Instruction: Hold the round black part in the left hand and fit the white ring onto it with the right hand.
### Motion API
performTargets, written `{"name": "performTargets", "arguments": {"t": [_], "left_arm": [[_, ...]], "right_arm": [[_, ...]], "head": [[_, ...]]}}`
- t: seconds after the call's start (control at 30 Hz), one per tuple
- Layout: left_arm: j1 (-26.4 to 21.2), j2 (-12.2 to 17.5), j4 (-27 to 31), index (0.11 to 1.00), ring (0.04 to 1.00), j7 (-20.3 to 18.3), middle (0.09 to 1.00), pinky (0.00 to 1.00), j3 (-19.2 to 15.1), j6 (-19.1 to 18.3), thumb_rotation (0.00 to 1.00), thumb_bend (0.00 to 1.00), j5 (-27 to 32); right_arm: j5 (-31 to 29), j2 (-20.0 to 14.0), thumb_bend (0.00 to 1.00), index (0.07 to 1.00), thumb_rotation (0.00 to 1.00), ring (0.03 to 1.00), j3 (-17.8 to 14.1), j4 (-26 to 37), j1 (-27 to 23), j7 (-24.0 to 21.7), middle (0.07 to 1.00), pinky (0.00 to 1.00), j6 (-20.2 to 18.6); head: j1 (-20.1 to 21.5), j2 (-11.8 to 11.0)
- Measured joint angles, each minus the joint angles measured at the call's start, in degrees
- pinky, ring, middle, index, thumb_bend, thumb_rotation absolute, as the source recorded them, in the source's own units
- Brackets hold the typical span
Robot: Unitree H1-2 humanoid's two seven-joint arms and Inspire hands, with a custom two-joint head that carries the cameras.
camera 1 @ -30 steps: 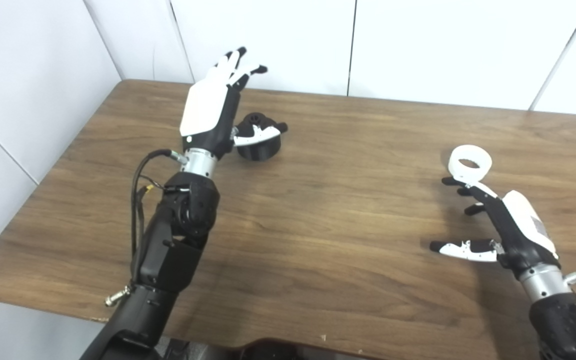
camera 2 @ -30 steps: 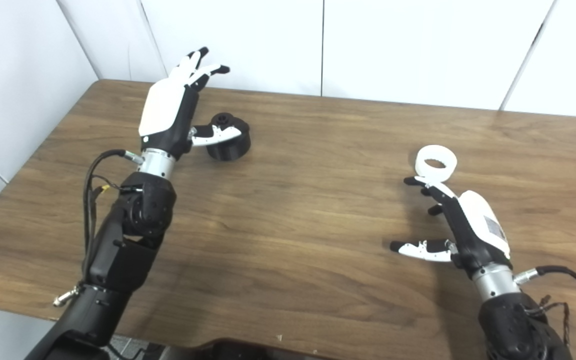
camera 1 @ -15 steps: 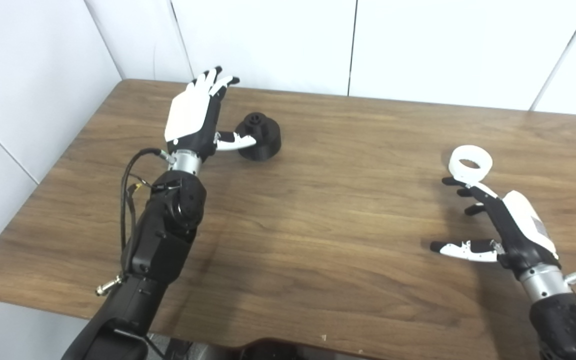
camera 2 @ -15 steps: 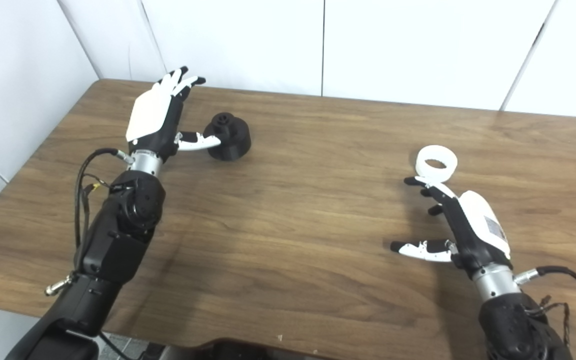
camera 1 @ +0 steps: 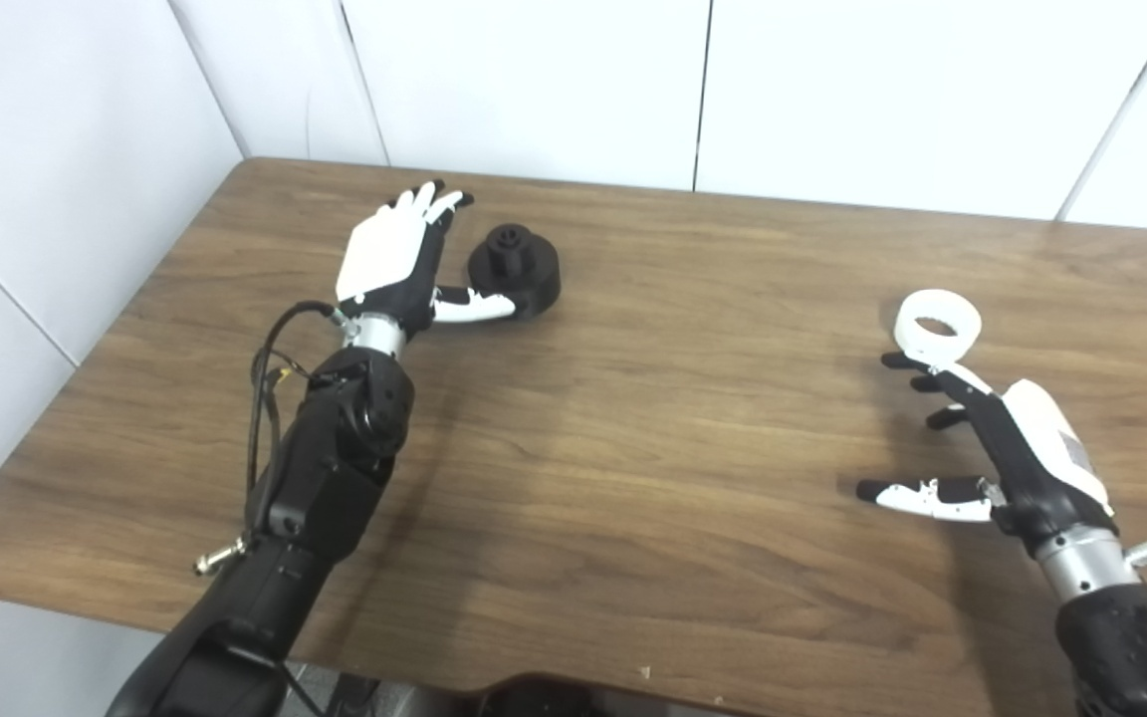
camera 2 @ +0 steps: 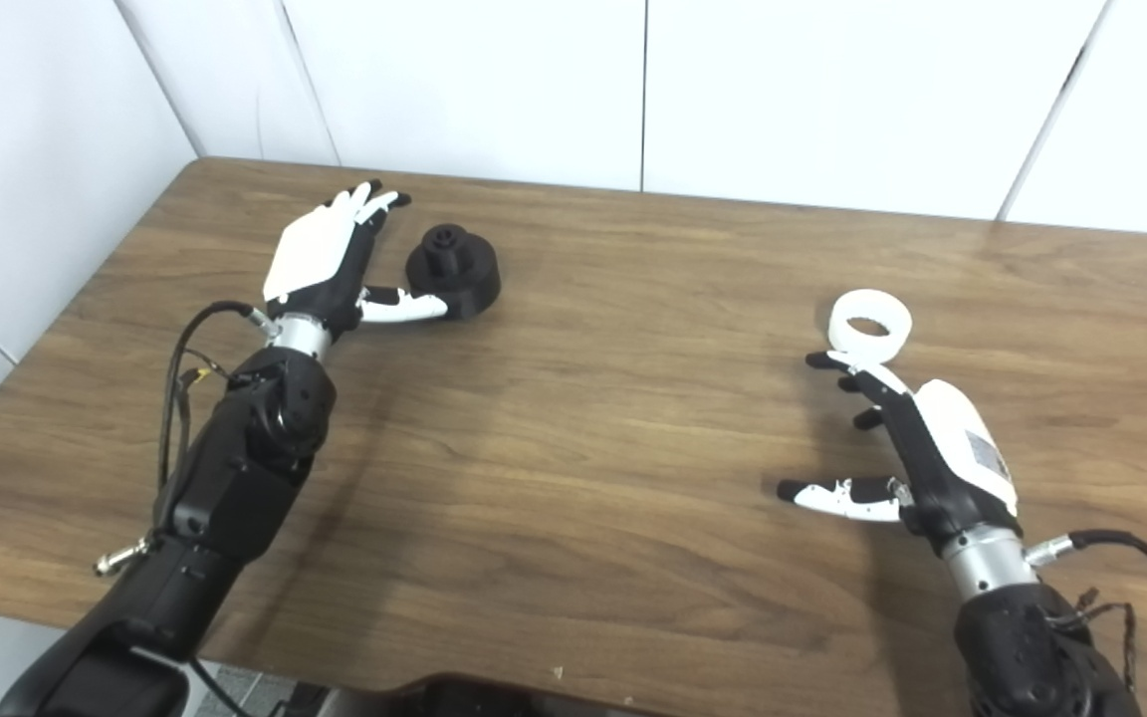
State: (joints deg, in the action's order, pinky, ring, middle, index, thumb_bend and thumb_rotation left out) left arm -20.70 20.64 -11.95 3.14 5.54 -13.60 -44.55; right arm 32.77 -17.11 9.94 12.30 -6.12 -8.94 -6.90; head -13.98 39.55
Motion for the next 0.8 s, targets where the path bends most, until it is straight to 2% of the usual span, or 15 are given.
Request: {"name": "performTargets", "arguments": {"t": [0.33,0.8], "left_arm": [[-2.13,0.31,-8.36,0.872,1.000,0.87,1.000,1.00,1.74,0.69,0.47,1.00,0.68],[-5.04,0.37,-13.90,0.850,1.000,3.57,1.000,1.00,3.55,1.16,0.47,1.00,2.55]], "right_arm": [[-0.12,-0.11,0.76,0.822,0.14,0.825,-0.19,0.06,0.03,-0.13,0.877,0.66,-0.03],[-0.30,-1.30,0.76,0.817,0.14,0.819,-0.94,1.47,0.87,-0.30,0.873,0.66,-0.05]], "head": [[0.70,0.26],[1.23,0.88]]}}
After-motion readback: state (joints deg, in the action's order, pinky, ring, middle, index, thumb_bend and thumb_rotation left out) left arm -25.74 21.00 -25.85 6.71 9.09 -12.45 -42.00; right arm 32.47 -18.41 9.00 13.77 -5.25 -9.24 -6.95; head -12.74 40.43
